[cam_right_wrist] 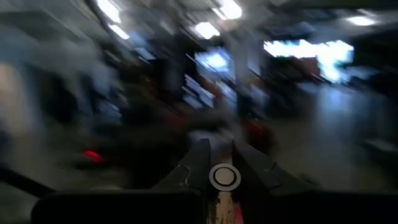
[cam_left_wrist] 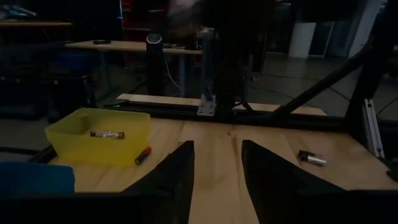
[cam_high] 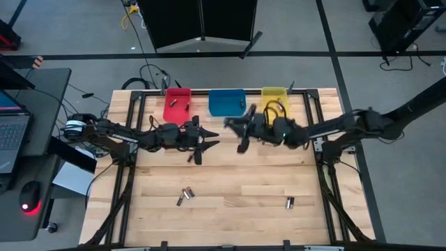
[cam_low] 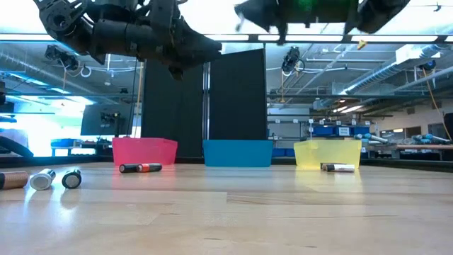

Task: Sort batteries
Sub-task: Put the silver battery into the yellow bin

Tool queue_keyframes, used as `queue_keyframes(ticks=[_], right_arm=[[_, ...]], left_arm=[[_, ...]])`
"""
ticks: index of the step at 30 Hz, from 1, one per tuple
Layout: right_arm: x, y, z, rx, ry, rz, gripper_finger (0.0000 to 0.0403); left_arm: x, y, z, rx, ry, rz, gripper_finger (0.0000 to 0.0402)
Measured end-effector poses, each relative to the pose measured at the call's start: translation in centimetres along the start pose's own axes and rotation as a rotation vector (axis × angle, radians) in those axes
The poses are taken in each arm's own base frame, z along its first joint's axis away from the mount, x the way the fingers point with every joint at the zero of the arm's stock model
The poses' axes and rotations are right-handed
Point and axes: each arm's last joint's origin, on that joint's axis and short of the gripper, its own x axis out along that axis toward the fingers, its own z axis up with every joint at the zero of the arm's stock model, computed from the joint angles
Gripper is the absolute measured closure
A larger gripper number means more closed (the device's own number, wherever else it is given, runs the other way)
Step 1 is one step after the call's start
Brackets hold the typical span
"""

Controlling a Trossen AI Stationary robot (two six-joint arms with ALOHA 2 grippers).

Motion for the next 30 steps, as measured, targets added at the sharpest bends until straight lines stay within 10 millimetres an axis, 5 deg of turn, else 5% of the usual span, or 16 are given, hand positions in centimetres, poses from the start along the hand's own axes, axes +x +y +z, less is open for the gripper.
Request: queue_keyframes(ticks=[5,12,21,30], right_arm=[[-2.0,-4.9,1.7,-0.036,0.226,-0.246,0.0344],[-4.9,-12.6,1.6,0.056,0.475,-0.538,0.0344],[-6.7,-20.2,-1.1,0.2,0.681,-0.679,0.0344],[-7.4,-24.1,-5.7,0.302,0.868,-0.764,0.0344]], left_arm=[[0.0,0.0,-0.4,0.008,0.039,0.002,0.0259],[0.0,0.0,-0.4,0.009,0.041,0.002,0.0259],[0.0,0.7,-0.3,0.007,0.04,0.025,0.0259],[0.0,1.1,-0.4,0.003,0.045,0.036,0.0259]])
